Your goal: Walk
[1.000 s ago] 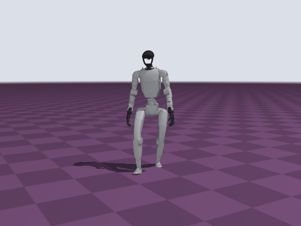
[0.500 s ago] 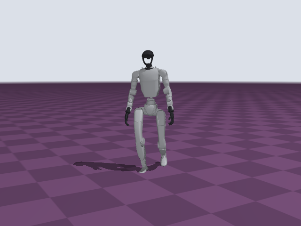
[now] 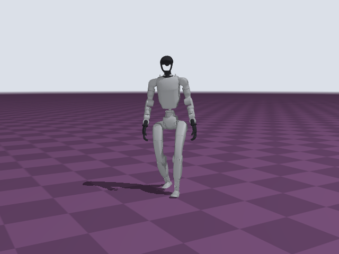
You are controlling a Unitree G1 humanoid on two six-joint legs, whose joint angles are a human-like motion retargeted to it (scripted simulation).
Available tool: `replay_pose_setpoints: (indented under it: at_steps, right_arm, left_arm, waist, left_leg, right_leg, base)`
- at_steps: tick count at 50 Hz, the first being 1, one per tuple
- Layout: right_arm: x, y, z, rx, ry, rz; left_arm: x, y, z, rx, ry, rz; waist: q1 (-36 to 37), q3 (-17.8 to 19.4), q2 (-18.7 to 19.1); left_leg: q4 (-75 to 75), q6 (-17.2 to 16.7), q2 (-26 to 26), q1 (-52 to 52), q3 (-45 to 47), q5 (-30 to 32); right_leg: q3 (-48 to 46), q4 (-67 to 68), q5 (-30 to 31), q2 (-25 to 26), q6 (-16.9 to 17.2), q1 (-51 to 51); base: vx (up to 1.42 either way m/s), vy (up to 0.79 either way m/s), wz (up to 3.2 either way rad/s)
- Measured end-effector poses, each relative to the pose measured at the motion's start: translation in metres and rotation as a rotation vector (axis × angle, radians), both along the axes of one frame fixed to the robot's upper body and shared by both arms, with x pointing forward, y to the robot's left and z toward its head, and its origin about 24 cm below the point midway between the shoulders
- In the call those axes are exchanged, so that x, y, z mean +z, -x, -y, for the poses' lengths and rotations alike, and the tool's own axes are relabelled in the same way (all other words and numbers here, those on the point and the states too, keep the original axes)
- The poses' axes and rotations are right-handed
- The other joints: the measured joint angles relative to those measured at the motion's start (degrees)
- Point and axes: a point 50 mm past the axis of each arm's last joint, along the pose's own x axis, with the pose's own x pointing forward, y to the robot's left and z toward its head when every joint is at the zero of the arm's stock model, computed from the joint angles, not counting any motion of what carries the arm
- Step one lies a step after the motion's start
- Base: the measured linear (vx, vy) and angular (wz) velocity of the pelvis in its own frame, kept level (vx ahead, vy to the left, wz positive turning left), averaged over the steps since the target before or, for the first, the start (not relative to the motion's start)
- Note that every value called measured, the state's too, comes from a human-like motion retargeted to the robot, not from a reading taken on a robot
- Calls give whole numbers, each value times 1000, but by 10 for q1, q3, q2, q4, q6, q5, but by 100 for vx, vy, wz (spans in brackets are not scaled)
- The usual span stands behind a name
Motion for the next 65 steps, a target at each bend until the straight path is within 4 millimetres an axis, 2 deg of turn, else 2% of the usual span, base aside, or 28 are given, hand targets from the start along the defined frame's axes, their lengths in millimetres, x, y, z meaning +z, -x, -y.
replay_pose_setpoints:
  at_steps: [3,5,8,10,13,15,18,20,22,25,28,30,32,35,40,45,50,55,60,65]
  right_arm:
    - [-4,10,-3,-16,-10,-30]
    - [-4,11,-4,-29,-21,-38]
    - [-5,11,-5,-49,-38,-38]
    - [-4,8,-6,-55,-49,-25]
    - [0,-4,-6,-62,-59,17]
    - [4,-13,-6,-63,-61,54]
    - [10,-27,-7,-57,-53,112]
    - [16,-41,-7,-44,-44,157]
    - [18,-44,-8,-31,-36,174]
    - [19,-47,-10,-13,-26,185]
    - [19,-49,-11,0,-21,174]
    - [15,-41,-12,2,-19,143]
    - [13,-37,-11,6,-19,114]
    - [6,-21,-11,0,-23,54]
    - [-3,2,-6,-24,-28,-34]
    - [-7,20,-1,-60,-29,-84]
    - [-8,29,6,-96,-21,-96]
    - [-5,27,16,-124,12,-69]
    - [3,14,32,-166,68,-4]
    - [15,-6,50,-205,131,77]
  left_arm:
    - [0,3,-2,21,6,-6]
    - [1,-2,-6,36,10,5]
    - [3,-7,-7,53,20,26]
    - [5,-12,-9,58,24,46]
    - [9,-23,-14,59,16,86]
    - [12,-31,-18,58,0,113]
    - [18,-42,-25,62,-31,149]
    - [23,-54,-31,71,-54,183]
    - [26,-57,-34,71,-74,198]
    - [31,-66,-38,75,-99,231]
    - [36,-76,-42,78,-117,271]
    - [37,-76,-41,74,-120,280]
    - [38,-79,-41,75,-118,293]
    - [35,-75,-36,76,-106,284]
    - [25,-62,-23,66,-66,229]
    - [12,-41,-7,36,-14,138]
    - [4,-23,5,1,33,57]
    - [1,-19,11,-27,53,29]
    - [6,-34,10,-53,36,75]
    - [15,-62,9,-96,9,164]
  waist:
    - [4,-4,-15]
    - [8,0,-28]
    - [5,6,-47]
    - [2,8,-57]
    - [-10,11,-69]
    - [-20,13,-73]
    - [-38,16,-70]
    - [-48,23,-54]
    - [-59,25,-53]
    - [-72,30,-44]
    - [-73,33,-18]
    - [-76,33,-21]
    - [-71,30,-5]
    - [-72,26,-6]
    - [-73,23,5]
    - [-80,26,22]
    - [-88,29,45]
    - [-96,34,73]
    - [-107,37,99]
    - [-111,29,110]
  left_leg:
    - [36,16,-16,4,2,-4]
    - [35,32,-30,26,6,-17]
    - [29,56,-56,59,12,-30]
    - [18,70,-69,81,17,-38]
    - [-10,87,-90,114,21,-41]
    - [-30,93,-99,137,21,-43]
    - [-59,95,-105,171,17,-46]
    - [-107,90,-94,210,12,-38]
    - [-107,87,-97,225,11,-48]
    - [-114,83,-89,250,8,-62]
    - [-122,80,-58,270,9,-79]
    - [-111,81,-60,275,10,-93]
    - [-109,80,-41,280,11,-105]
    - [-86,83,-40,287,10,-129]
    - [-40,85,-26,305,2,-174]
    - [19,75,-2,322,-8,-206]
    - [85,54,30,331,-25,-209]
    - [177,24,75,319,-29,-188]
    - [311,-3,165,278,29,-114]
    - [411,26,278,226,138,-120]
  right_leg:
    - [-1,46,-18,-20,4,4]
    - [1,76,-10,-37,14,11]
    - [-4,155,41,-77,42,5]
    - [-24,228,108,-120,55,-12]
    - [-30,334,157,-172,56,-57]
    - [-33,384,162,-200,49,-90]
    - [-42,407,133,-227,34,-139]
    - [-54,383,117,-221,26,-166]
    - [-60,348,100,-226,27,-191]
    - [-69,267,101,-210,38,-222]
    - [-81,147,137,-158,55,-233]
    - [-73,99,152,-149,70,-248]
    - [-76,20,186,-114,79,-242]
    - [-62,-7,203,-102,88,-250]
    - [-45,-2,215,-76,78,-236]
    - [-34,25,186,-48,53,-209]
    - [-34,31,155,-10,26,-174]
    - [-45,17,141,29,3,-136]
    - [-77,-5,130,53,-14,-103]
    - [-129,-38,123,48,-17,-75]
  base:
    - [39,9,-14]
    - [39,11,-14]
    - [36,12,-4]
    - [35,13,-9]
    - [35,12,-3]
    - [36,9,-4]
    - [36,5,-8]
    - [36,1,-21]
    - [35,-2,-11]
    - [34,-4,-12]
    - [33,-5,-25]
    - [30,-6,-15]
    - [30,-6,-28]
    - [28,-7,-13]
    - [29,-8,-11]
    - [29,-9,-6]
    - [28,-10,-5]
    - [25,-11,8]
    - [18,-11,48]
    - [12,-11,89]
